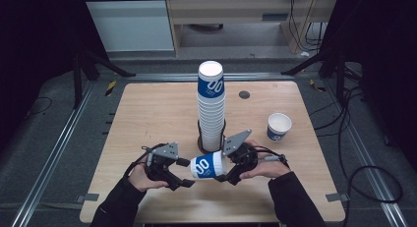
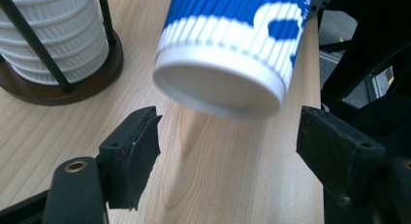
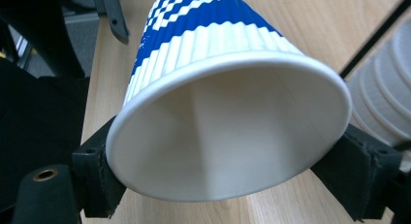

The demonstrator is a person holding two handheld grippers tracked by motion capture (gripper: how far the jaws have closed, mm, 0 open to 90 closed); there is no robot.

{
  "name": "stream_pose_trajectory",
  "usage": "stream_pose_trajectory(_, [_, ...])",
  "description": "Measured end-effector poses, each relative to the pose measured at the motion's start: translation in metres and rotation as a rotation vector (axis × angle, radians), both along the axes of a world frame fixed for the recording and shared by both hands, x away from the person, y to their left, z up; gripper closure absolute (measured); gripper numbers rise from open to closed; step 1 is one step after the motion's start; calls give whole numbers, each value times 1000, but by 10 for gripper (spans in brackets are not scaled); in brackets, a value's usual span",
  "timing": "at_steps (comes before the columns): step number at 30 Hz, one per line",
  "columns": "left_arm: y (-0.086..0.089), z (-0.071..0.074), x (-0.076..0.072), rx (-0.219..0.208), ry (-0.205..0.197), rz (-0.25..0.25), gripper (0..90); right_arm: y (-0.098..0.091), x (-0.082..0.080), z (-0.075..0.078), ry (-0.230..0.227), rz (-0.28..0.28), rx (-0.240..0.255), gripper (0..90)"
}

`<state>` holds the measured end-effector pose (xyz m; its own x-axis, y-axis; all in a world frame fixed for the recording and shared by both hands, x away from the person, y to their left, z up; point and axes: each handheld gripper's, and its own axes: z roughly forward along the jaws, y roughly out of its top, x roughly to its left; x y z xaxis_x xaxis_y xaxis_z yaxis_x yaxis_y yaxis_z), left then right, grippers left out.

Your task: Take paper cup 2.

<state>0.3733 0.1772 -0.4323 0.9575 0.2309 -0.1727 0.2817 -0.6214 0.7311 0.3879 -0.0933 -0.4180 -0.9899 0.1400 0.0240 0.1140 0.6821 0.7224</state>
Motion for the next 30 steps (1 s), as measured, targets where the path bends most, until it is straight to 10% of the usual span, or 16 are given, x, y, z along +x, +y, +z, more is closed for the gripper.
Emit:
stream_pose_trajectory(8, [-3, -4, -1, 63, 0, -6, 230, 25, 5, 0, -26, 39, -114, 152])
stream_pose_trajectory(30, [-10, -6, -5, 106, -35, -33, 262, 43, -2, -6, -11, 114, -116, 153])
